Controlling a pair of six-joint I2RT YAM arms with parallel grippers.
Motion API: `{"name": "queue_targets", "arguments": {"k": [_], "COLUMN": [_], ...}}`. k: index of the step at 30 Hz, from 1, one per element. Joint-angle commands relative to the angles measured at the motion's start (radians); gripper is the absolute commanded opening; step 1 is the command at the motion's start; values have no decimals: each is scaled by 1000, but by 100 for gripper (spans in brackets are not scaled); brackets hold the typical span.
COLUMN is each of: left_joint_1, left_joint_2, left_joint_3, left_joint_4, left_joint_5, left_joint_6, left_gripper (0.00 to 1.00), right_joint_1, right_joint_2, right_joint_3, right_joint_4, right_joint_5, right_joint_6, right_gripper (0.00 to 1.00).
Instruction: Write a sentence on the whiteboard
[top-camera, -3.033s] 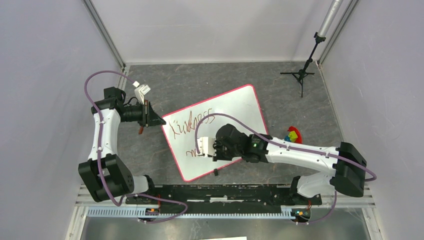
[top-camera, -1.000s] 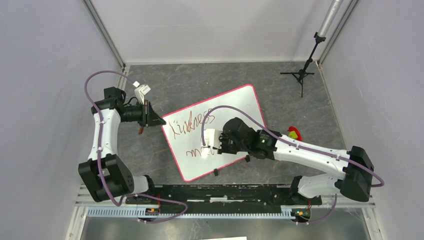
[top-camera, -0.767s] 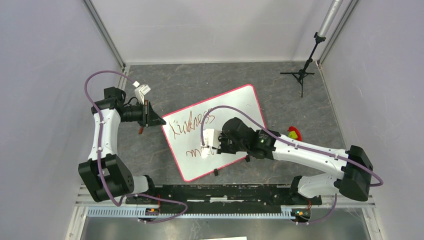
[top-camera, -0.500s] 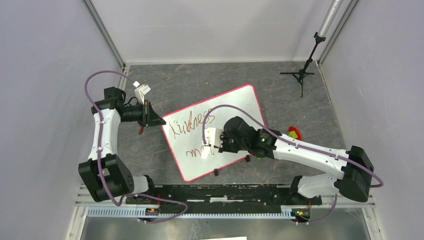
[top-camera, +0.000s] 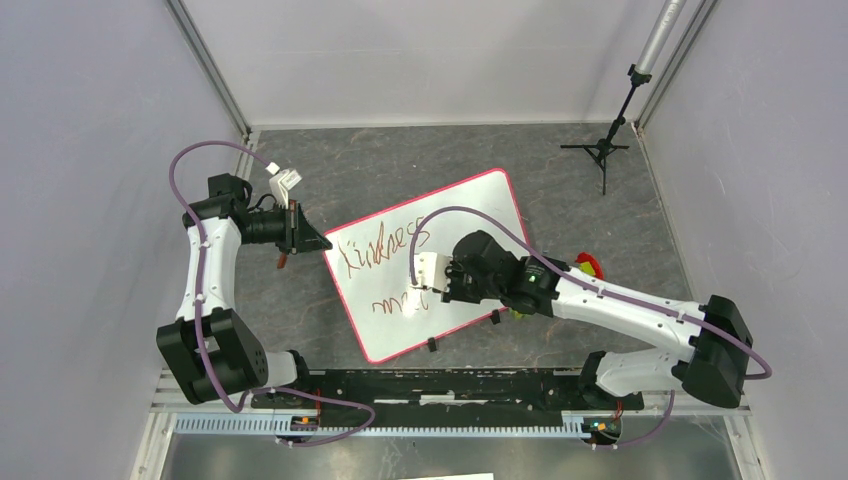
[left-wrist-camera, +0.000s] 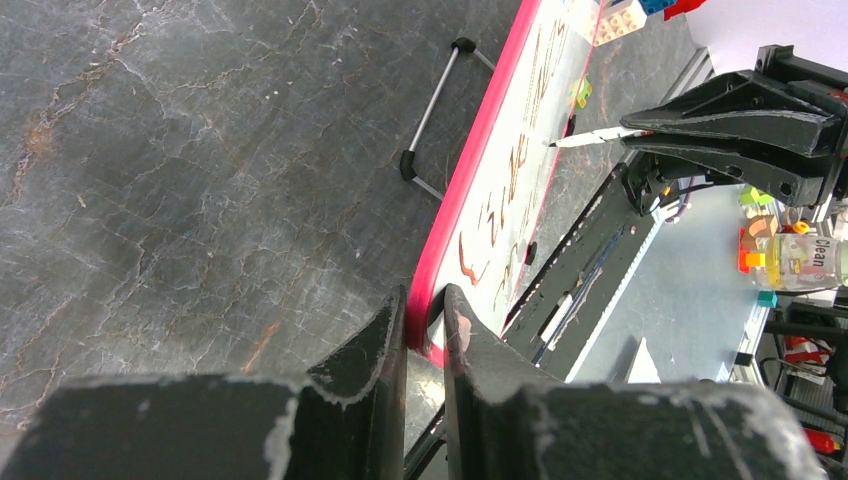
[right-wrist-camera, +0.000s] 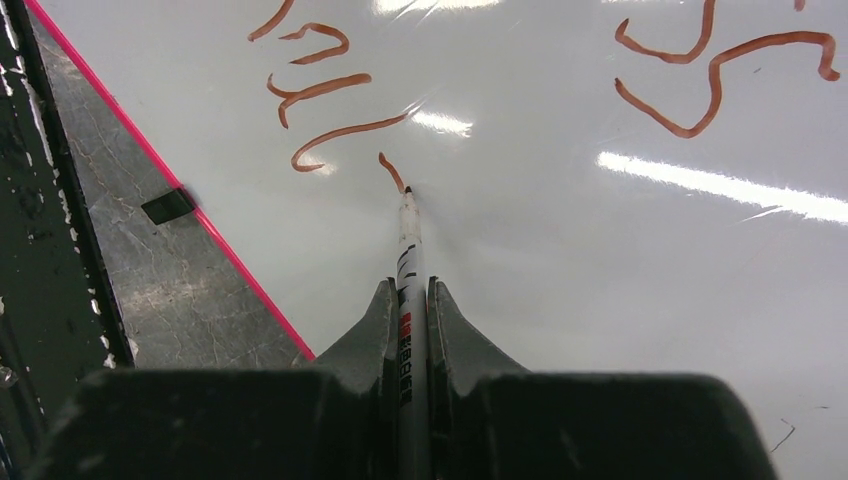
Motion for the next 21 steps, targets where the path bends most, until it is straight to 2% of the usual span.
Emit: {"name": "queue_targets", "arguments": {"k": [1,11,21], "left_joint_1": [-22,-22,-22], "left_joint_2": [-9,-9,-7], "left_joint_3": [-4,-4,-6], "left_joint_4": [-10,-10,-10], "left_joint_5": [-36,-37,-33], "left_joint_6": [-22,-21,-18], "left_gripper": [15,15,15], "right_joint_1": [-5,-4,-5], "right_joint_2": [-25,9,7], "right_joint_3": [40,17,-25], "right_joint_4": [65,101,34], "right_joint_5": [-25,-6,-24], "right_joint_6": [8,20,13], "right_gripper": [0,0,0]}}
